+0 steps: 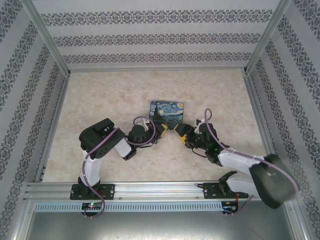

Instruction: Unlock the padlock with the key

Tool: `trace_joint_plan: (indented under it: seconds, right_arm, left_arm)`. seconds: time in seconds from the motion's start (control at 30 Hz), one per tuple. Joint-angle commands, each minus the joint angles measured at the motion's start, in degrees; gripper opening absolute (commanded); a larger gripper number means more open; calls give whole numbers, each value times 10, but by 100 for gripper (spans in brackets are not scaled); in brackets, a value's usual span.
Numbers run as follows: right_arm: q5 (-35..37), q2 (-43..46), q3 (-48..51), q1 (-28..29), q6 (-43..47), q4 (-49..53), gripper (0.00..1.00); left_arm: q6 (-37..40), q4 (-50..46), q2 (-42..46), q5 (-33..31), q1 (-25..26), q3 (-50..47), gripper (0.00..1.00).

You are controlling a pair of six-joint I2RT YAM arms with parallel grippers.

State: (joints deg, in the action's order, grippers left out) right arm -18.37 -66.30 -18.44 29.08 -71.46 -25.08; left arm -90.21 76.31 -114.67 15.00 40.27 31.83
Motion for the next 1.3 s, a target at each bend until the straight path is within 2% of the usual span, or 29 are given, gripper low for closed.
trace_joint_plan:
  seconds: [0.0, 0.13, 0.23, 0.33, 0.47, 0.93, 1.27]
  right_arm:
    - [83, 60, -93, 16, 218, 267, 68]
    - [155, 66, -150, 45, 363, 354, 63]
    - [209, 42, -177, 79, 439, 385, 54]
    - [259, 13, -190, 112, 479, 386, 46]
    - [298, -29, -196, 145, 525, 367, 43]
    - [315, -140, -242, 172, 595, 342, 44]
    - [320, -193, -262, 176, 599, 343, 37]
  left_arm:
    - [13, 16, 6, 15, -6, -1, 0]
    - [10, -1, 12, 23, -7, 3, 0]
    - [5, -9, 11, 28, -7, 9, 0]
    - [1, -16, 13, 33, -7, 13, 0]
    - [3, -30, 22, 38, -7, 16, 0]
    - [-3, -46, 32, 54, -7, 21, 0]
    - [-6, -44, 33, 56, -7, 18, 0]
